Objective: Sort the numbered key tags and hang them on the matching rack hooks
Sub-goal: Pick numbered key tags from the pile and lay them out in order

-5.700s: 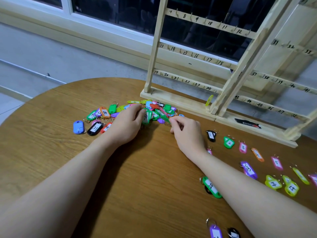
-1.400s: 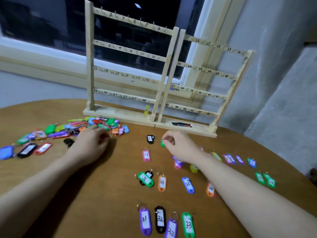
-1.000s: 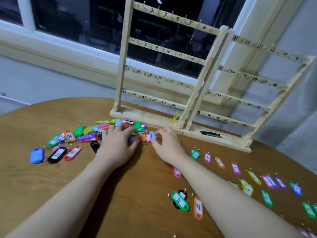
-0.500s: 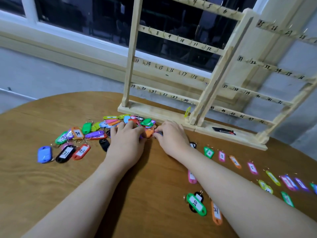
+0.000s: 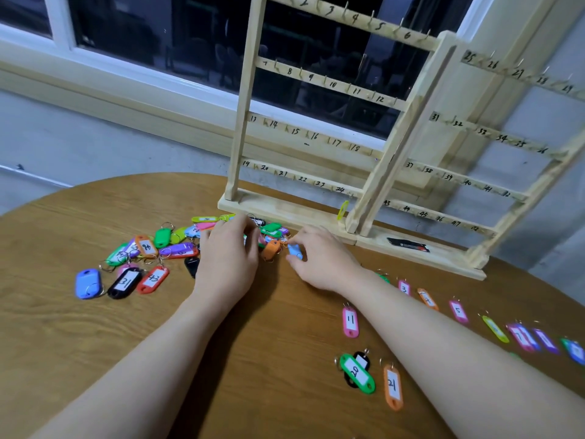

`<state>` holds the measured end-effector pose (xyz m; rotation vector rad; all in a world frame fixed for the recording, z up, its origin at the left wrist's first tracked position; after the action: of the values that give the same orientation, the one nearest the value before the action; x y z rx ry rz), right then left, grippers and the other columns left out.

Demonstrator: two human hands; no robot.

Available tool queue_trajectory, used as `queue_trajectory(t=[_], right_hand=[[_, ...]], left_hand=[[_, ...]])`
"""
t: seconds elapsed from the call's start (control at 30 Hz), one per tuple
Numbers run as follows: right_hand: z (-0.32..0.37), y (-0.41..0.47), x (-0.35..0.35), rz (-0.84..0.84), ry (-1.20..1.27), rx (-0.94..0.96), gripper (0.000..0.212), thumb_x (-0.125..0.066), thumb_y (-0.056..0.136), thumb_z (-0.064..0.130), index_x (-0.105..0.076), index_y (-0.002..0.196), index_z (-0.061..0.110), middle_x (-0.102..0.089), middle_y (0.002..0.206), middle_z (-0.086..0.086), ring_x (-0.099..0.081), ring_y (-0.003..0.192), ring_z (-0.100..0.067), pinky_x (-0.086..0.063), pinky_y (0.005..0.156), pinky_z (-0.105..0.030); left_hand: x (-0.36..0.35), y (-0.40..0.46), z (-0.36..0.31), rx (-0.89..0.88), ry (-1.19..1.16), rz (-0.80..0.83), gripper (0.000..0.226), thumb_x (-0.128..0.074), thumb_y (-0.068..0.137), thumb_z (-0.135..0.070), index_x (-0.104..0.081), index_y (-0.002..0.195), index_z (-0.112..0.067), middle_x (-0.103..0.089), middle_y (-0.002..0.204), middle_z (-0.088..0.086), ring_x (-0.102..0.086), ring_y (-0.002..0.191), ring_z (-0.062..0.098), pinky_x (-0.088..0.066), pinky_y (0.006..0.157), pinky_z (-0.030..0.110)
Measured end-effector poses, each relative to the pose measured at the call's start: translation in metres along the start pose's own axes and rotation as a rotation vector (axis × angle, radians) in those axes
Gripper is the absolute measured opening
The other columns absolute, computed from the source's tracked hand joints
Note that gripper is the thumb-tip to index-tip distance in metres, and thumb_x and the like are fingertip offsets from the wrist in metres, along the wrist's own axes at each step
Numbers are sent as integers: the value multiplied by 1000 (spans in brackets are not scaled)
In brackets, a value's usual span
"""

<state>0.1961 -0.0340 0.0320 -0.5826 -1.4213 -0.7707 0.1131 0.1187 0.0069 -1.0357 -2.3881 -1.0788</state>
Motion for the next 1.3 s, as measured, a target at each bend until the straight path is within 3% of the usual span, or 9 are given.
queue_trajectory(t=[0.1, 0.27, 0.43, 0.5, 0.7, 0.8, 1.0, 1.17, 1.3], right_hand=[[-3, -3, -2, 32, -51, -19, 36, -56, 102, 33, -64, 134, 18, -59, 129, 0, -51, 124, -22, -41, 108, -40], [-7, -6, -3, 25, -149, -16, 25, -50, 99, 7, -71, 110, 13, -61, 107, -3, -60, 105, -28, -53, 89, -43], [-11, -13, 4, 20, 4, -89, 37, -59, 99, 34, -63, 129, 13, -57, 124, -3, -55, 117, -22, -50, 97, -41], [-13, -16, 6, 37, -122, -112, 31, -57, 100, 38, -67, 117, 14, -59, 114, -2, -58, 107, -23, -52, 87, -40], [-7, -18, 12, 88, -293, -98, 13, -55, 93, 1, -61, 88, 11, -54, 83, -5, -56, 80, -26, -45, 66, -35], [-3, -20, 14, 105, -317, -73, 17, -51, 93, -4, -55, 85, 11, -56, 88, -9, -57, 82, -27, -44, 66, -35], [-20, -18, 15, -17, 153, -220, 26, -53, 96, 6, -74, 109, 16, -70, 102, -6, -66, 91, -24, -57, 83, -40], [-25, -19, 27, -30, 594, -289, 15, -52, 102, 13, -59, 97, 25, -77, 86, -1, -61, 60, -10, -47, 59, -33], [-32, -22, 30, 5, 697, -325, 26, -52, 100, 5, -62, 117, 23, -79, 88, -2, -58, 65, -10, -46, 59, -29]], left_hand=[[4, -1, 0, 60, -179, 8, 12, -55, 102, -28, -55, 89, -25, -62, 79, -12, -58, 77, 10, -41, 74, 33], [3, 0, 1, 141, -273, 72, 13, -58, 101, -28, -61, 88, -25, -66, 80, -16, -63, 82, 3, -47, 71, 31], [0, -1, 2, 146, -283, 152, 12, -58, 101, -27, -63, 89, -28, -69, 80, -16, -65, 88, 12, -53, 79, 38], [-1, 0, 3, 131, -276, 177, 11, -59, 100, -27, -64, 91, -28, -70, 85, -15, -65, 94, 14, -54, 86, 42], [-2, 0, 4, 110, -281, 211, 11, -63, 97, -19, -67, 90, -26, -73, 91, -12, -68, 93, 8, -56, 88, 43], [-3, 0, 5, 97, -274, 222, 11, -66, 95, -18, -67, 89, -28, -73, 92, -12, -68, 94, 8, -56, 89, 41], [-4, -1, 3, 49, -187, 250, 19, -60, 97, -17, -70, 106, -29, -72, 101, -12, -62, 92, 8, -50, 84, 28], [-3, -2, 1, 24, -162, 262, 23, -57, 97, -15, -71, 109, -29, -71, 105, -12, -61, 95, 12, -49, 84, 31], [0, -4, -3, 7, -158, 274, 22, -56, 99, -18, -66, 113, -31, -68, 105, -12, -58, 92, 11, -48, 81, 31]])
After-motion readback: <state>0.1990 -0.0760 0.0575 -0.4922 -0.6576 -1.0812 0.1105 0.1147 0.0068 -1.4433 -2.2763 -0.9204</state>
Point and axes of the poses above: each hand's wrist, its own y-axis towards the middle knuckle, its own x-axis out of the back of the hand, z = x × y, the point moved 3 cm from there along y, towards the middle knuckle
